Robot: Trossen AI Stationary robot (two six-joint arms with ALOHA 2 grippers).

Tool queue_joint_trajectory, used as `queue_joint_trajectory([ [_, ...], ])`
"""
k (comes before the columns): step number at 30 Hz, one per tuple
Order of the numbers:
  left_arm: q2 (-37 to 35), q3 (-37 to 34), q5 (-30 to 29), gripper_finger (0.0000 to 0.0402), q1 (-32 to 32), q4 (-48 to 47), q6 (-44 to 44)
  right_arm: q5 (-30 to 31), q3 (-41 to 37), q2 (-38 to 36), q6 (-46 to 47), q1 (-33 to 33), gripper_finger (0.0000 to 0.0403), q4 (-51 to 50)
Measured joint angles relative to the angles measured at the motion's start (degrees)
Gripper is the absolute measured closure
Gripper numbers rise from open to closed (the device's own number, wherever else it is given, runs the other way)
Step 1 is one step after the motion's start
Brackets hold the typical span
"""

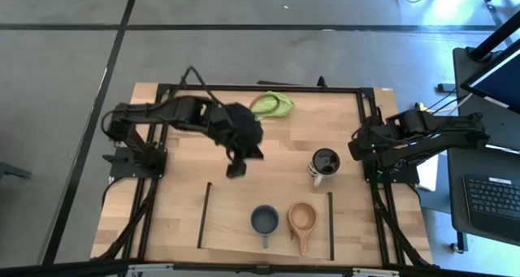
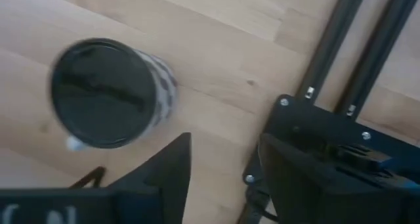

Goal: Stack small to large cups/mugs on shelf
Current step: Put the white mug on the shelf

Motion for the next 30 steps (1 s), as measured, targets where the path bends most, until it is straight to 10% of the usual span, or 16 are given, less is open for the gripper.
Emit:
queue_joint_trajectory([
  [17,-29.42,-49.08,20.04,0.04,17.34,37.45,-7.29,0.16,-9.19,0.03,10.8,0.0,0.0395,10.24],
  [30,-31.35,-55.3,42.91,0.0397,37.01,42.86,-4.71,-1.94,-14.37,1.49,21.58,-0.07,0.031,20.84],
])
